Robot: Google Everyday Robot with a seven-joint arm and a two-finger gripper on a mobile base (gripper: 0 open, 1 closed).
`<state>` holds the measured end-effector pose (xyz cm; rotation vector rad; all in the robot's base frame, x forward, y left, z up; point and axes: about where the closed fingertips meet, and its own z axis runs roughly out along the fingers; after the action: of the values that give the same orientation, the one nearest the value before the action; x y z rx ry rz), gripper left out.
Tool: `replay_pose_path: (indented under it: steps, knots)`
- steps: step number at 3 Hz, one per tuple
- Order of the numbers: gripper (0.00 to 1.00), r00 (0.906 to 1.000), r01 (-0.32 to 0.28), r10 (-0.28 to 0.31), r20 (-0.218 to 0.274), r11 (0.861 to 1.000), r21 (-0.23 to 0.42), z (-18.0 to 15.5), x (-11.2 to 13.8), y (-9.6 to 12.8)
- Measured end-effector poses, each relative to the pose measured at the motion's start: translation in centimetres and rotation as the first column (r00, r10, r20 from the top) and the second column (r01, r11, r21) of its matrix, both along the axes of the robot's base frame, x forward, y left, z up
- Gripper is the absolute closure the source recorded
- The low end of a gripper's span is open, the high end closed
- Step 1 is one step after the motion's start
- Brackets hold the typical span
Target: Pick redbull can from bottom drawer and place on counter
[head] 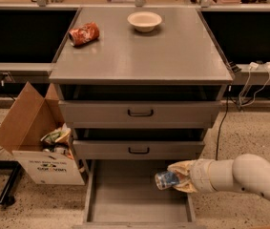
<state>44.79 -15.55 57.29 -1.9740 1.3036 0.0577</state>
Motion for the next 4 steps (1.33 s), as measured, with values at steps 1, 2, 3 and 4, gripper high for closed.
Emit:
replay_pose_path:
  steps: [1,2,3,4]
  knots:
    - [1.00,1.0000,-0.002,0.002,-0.001,1.000,0.000,0.0,0.0,0.1]
    - [1.00,0.9964,-0.029,0.031,0.079,0.999,-0.024,3.7,-0.8,0.2]
    - [1.00,0.9545,-0.094,0.127,0.270,0.987,-0.132,13.1,-3.0,1.8]
    - [1.00,0.9262,-0.099,0.156,0.343,0.979,-0.177,16.1,-3.9,2.1]
